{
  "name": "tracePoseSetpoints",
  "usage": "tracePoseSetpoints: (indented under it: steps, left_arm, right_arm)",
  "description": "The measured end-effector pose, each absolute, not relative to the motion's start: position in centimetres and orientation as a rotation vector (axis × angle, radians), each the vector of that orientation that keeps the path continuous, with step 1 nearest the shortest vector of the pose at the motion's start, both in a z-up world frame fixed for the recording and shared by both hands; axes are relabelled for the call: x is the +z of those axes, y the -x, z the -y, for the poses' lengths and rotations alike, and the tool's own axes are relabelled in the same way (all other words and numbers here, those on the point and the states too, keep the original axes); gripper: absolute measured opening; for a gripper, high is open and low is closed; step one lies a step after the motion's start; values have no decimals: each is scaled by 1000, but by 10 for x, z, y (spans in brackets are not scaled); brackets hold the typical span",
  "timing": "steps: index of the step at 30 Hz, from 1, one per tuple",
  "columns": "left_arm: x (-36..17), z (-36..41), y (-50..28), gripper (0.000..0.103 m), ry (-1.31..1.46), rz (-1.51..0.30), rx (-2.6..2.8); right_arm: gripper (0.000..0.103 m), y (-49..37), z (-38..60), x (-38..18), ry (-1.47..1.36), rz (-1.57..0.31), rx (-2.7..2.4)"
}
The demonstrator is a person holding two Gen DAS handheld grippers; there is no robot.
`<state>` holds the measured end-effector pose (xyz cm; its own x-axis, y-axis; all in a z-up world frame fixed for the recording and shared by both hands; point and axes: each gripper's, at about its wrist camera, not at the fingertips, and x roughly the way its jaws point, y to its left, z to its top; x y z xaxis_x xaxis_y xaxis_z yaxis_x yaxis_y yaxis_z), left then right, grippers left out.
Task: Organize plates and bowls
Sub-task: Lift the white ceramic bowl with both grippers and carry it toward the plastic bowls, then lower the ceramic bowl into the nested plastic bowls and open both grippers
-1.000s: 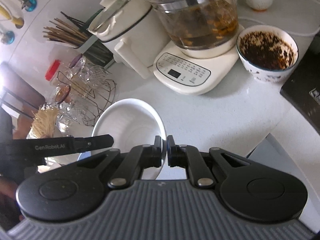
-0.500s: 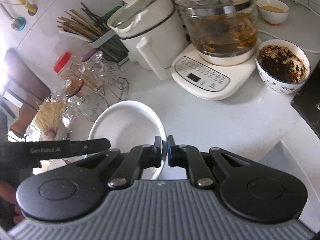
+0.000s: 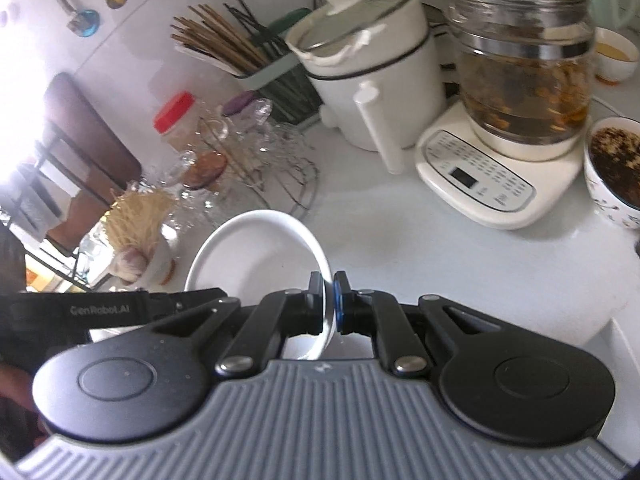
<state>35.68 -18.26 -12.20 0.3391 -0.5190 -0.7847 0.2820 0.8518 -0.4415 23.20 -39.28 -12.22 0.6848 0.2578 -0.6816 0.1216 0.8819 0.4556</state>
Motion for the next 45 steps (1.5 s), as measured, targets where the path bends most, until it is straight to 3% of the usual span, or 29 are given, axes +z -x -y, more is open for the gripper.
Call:
tracePoseSetpoints:
  steps: [14,33,35,36,37,39,45]
  left_arm:
    - [-129,134,-347,7,322,-1096,-357]
    - [-166,109,-353,9,336,-1216,-267]
    - [-168,109,-356,17,339,-1220,-268]
    - [-168,109,-357,24,339,-1217,-268]
    - [-167,109,-357,27,337,-1212,-269]
    - [-167,110,-360,30,331,-1206,-280]
    - [-177,110,-366,40,336,-1226,-277]
  right_arm:
    - [9,-261,351,-132,-426,-907,224]
    - [10,-279,334,-156,-403,-1035,215]
    - [14,-280,337,-156,-402,-1033,195]
    - [22,-281,338,-156,-406,-1032,188]
    - [40,-282,340,-157,-415,-1029,187]
    - [61,-283,343,-157,-438,-1018,190]
    - [60,-298,343,-178,-510,-1089,211]
